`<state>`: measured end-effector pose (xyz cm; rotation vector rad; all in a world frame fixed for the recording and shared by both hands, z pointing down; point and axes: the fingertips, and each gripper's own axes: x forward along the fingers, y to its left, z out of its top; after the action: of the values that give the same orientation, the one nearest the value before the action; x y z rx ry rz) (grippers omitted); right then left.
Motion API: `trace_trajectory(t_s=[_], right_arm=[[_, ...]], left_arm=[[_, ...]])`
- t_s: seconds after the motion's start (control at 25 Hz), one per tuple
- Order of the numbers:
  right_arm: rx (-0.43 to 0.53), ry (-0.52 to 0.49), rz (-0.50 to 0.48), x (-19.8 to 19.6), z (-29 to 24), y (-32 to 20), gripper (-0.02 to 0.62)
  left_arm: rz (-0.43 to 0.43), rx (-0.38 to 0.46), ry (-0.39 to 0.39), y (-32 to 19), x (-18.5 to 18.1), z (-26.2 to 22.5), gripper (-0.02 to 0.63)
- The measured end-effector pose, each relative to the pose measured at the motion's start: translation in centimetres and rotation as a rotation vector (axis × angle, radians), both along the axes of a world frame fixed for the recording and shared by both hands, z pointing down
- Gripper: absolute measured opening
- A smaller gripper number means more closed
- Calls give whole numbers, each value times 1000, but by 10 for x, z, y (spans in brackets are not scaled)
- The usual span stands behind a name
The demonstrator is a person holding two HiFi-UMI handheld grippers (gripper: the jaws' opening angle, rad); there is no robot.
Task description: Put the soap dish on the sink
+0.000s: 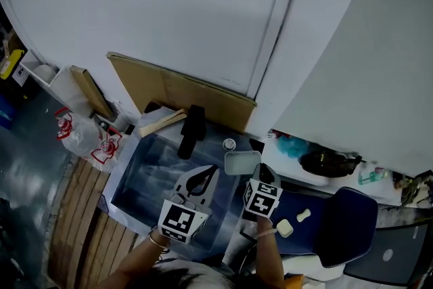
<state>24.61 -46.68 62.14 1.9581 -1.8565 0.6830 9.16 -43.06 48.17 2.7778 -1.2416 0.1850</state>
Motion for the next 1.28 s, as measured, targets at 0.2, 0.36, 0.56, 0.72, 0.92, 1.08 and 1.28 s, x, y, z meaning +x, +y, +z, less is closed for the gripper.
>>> trace_trajectory(t_s=[0.2, 0.36, 0.56, 0.72, 0.92, 1.08, 1.28], right_arm=[[-12, -2, 1, 3, 12, -7, 32], [-28, -6, 6, 7, 22, -13, 34], [-37, -17, 10, 10, 30, -19, 33], [-40, -14, 5, 10, 35, -20, 32], [-49, -12, 2, 12, 40, -21, 32], [-58, -10, -4, 12, 44, -21, 32], [-48, -19, -17, 9, 42, -22, 34]], left_arm=[[4, -2, 2, -8, 0, 5, 8], [4, -20, -3, -17, 3, 12, 8], [11, -36, -2, -24, 9, 19, 8], [19, -41, 1, -26, 12, 21, 8], [21, -41, -6, -26, 13, 24, 8], [20, -48, -1, -27, 12, 24, 8], [15, -46, 1, -26, 10, 22, 8]])
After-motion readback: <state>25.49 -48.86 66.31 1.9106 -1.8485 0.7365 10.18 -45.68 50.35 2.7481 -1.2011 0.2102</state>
